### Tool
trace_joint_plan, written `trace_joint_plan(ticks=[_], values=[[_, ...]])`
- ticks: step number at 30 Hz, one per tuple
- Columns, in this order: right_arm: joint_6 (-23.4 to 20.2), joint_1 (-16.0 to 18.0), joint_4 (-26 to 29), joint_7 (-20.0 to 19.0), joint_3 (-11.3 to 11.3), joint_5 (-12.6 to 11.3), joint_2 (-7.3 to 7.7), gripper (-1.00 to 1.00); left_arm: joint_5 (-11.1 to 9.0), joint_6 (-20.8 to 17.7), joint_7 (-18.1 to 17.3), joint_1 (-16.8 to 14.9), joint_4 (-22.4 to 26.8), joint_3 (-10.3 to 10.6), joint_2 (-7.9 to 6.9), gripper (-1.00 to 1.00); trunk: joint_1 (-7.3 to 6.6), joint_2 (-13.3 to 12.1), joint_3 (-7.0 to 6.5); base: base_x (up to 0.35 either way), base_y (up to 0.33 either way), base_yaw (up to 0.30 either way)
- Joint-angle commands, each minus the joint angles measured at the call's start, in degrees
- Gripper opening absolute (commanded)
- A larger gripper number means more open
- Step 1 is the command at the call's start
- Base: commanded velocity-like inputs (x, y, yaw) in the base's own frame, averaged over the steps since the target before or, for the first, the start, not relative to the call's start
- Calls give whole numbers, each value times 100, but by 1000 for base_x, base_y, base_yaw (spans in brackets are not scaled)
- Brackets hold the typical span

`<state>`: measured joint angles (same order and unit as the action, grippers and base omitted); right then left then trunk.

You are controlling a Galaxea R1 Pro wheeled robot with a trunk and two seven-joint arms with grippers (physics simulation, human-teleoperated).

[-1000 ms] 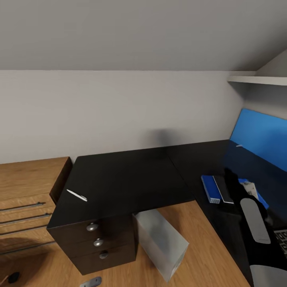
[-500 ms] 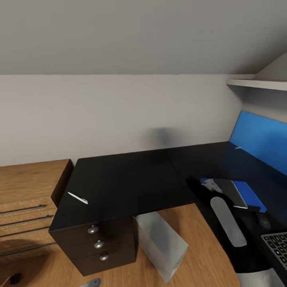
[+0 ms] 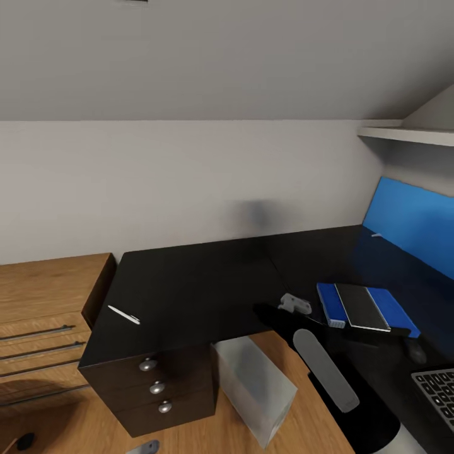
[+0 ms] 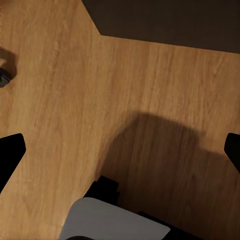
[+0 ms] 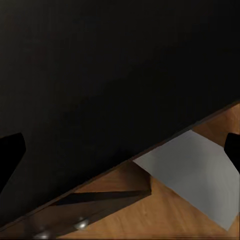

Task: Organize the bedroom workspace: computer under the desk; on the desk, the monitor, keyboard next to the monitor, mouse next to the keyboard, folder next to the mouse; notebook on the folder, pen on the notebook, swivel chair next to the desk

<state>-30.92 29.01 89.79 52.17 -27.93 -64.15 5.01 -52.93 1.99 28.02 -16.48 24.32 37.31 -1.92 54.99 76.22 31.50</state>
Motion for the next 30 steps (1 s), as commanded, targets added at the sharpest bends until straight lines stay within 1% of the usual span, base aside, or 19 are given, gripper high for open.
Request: trace_joint_plan(ticks=[1,6,14,17,18,21,23,24,27,30], values=[[-24,7,8,50,-20,-31,0,100,-59,21,37,-4,11,48,-7,100,0,4,6,0,0,0],[-43,8,12,89,-63,-28,-26,100,-59,21,37,-4,14,42,-10,100,0,4,15,0,0,56],[-53,8,-1,123,-97,-15,-133,100,-59,21,37,-4,11,47,-10,100,0,4,54,0,0,199],[-54,8,-3,159,-191,-9,-143,100,-59,21,37,-4,11,47,-10,100,0,4,70,0,0,232],[-54,8,-4,196,-270,-3,-145,100,-59,21,37,-4,11,48,-10,100,0,4,75,0,0,234],[-54,8,-4,265,-376,7,-149,100,-59,21,37,-4,11,48,-10,100,0,4,90,0,0,234],[-54,8,-5,334,-445,44,-155,100,-59,21,37,-4,11,48,-10,100,0,4,100,0,0,235],[-55,8,-5,390,-496,207,-208,100,-59,21,37,-4,11,48,-10,100,0,4,105,0,0,235],[-55,8,-5,406,-510,359,-236,100,-59,21,37,-4,12,48,-10,100,0,4,120,0,0,235],[-55,8,-1,412,-521,446,-250,100,-57,21,37,-4,11,48,-10,100,0,4,135,0,0,235]])
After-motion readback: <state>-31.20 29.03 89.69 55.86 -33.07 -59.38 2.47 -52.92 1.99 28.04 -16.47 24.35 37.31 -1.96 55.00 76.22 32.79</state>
